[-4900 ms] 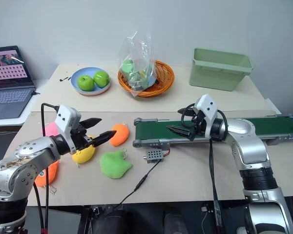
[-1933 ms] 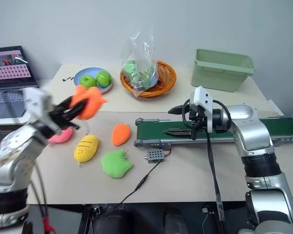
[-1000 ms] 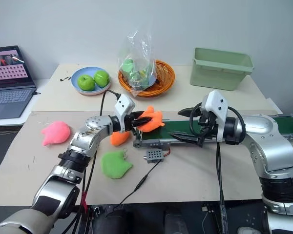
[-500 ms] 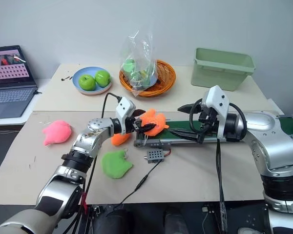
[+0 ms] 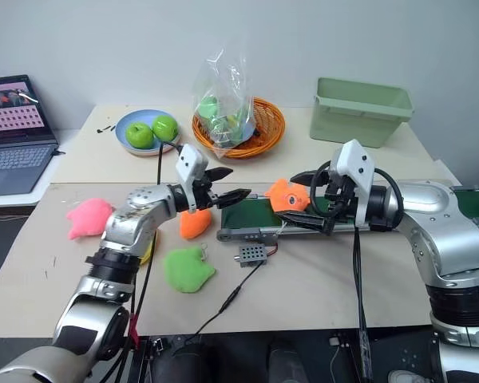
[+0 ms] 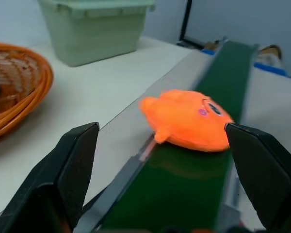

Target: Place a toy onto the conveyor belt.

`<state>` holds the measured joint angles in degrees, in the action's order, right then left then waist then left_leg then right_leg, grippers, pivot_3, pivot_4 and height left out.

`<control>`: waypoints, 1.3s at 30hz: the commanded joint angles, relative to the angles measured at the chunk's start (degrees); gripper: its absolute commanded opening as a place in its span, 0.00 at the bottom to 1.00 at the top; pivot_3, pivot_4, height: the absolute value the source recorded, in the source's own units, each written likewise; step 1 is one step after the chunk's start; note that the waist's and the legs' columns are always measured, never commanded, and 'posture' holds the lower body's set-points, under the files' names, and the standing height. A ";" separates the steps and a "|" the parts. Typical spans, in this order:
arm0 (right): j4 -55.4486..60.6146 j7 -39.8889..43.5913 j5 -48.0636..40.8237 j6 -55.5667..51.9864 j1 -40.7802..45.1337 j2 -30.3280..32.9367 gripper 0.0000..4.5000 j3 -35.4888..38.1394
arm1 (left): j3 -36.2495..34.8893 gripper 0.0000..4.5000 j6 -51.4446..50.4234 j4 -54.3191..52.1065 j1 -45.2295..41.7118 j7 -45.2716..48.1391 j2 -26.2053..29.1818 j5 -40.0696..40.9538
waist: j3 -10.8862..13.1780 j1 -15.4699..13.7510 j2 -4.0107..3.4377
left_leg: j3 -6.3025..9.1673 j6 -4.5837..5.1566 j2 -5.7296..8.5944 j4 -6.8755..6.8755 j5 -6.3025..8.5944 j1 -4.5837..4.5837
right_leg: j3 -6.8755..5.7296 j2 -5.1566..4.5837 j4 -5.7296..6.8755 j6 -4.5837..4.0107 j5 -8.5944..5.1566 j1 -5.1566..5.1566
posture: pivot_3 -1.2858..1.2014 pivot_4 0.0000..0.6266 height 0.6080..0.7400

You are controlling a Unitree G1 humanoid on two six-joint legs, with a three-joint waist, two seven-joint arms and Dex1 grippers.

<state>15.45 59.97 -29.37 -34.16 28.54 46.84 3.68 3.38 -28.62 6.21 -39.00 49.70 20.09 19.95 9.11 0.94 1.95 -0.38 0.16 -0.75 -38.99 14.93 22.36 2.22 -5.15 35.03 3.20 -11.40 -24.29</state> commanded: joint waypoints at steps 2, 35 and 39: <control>-2.22 1.07 1.37 3.22 2.78 0.70 1.00 -0.02 | -3.06 0.98 -2.58 -9.38 4.58 2.08 5.52 3.17 | 0.00 0.00 -0.01 | -0.01 0.00 0.00 0.00 0.00 -0.05 | 0.02 0.00 0.01 0.00 0.00 0.03 | 0.52 0.24 1.00; -17.36 6.82 5.30 10.80 10.96 -5.96 1.00 -3.95 | -15.17 0.98 -5.92 -29.56 21.43 -10.74 13.76 9.47 | 0.02 -0.22 -0.03 | -0.05 -0.01 -0.02 0.01 0.00 -0.04 | 0.00 -0.02 -0.01 -0.01 0.01 0.02 | 0.52 0.24 1.00; -15.70 6.98 4.49 9.77 10.73 -5.21 1.00 -3.45 | -13.04 0.98 -7.25 -28.83 19.95 -8.66 14.61 10.94 | 0.02 -0.22 -0.04 | -0.05 -0.01 -0.02 0.00 0.00 -0.05 | 0.00 -0.02 0.00 -0.01 0.00 0.02 | 0.52 0.24 1.00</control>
<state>-2.74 66.52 -23.79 -24.16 38.95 40.55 -1.72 -10.13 -35.46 -21.62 -17.86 39.79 33.84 29.62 9.12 0.72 1.91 -0.43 0.16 -0.77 -38.98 14.93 22.31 2.22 -5.17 35.04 3.19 -11.40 -24.27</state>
